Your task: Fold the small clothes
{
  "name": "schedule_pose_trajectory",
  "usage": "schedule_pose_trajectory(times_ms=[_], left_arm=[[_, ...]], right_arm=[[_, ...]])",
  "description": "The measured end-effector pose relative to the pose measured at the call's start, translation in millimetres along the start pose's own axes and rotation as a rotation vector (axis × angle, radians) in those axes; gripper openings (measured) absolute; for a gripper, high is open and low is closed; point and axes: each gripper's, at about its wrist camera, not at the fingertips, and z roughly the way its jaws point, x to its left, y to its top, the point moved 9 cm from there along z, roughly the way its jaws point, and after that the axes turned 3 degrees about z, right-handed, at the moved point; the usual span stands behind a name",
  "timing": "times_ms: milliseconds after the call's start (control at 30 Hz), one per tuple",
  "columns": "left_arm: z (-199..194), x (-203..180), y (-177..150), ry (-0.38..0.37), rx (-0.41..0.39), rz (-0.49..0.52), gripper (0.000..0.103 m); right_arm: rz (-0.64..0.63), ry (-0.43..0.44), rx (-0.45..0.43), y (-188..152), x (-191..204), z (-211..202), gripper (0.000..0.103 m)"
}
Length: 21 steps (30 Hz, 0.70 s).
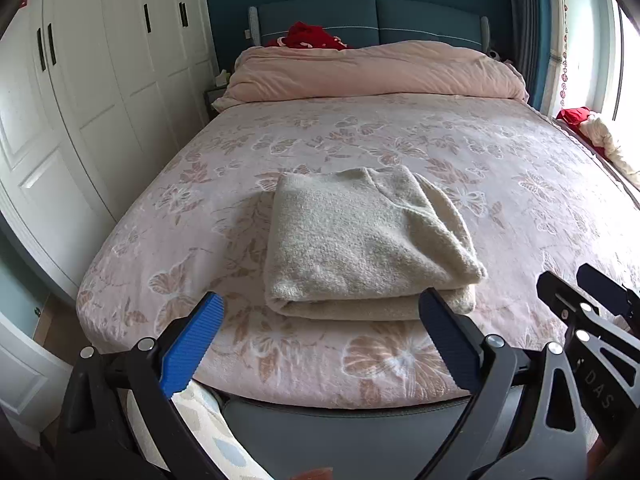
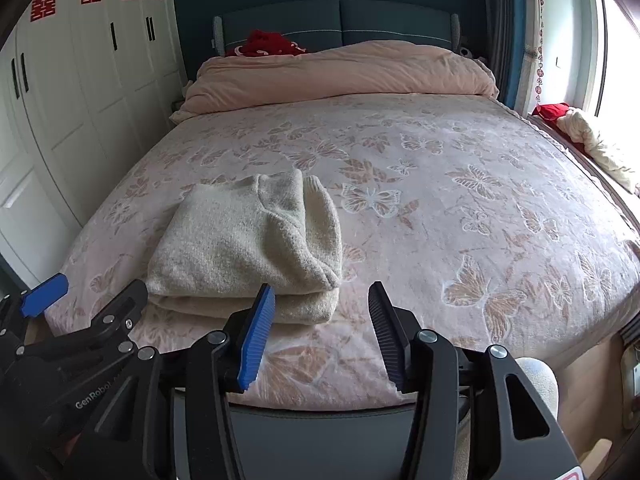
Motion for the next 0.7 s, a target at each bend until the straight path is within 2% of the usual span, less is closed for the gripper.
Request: schedule_pose_trajectory(times_ms=[267, 700], left_arm=[[4.0, -3.5, -3.9, -0.017, 0.033, -0.013, 0.096], [1.5, -1.8, -4.3, 0.018, 0.013, -0.009, 0.096]], right_arm=[[-0.006, -0.001, 0.002, -0.1, 0.3, -0.5, 0.049], [-0.007, -0.006, 0.004, -2.4, 1.8, 1.5, 0.049]])
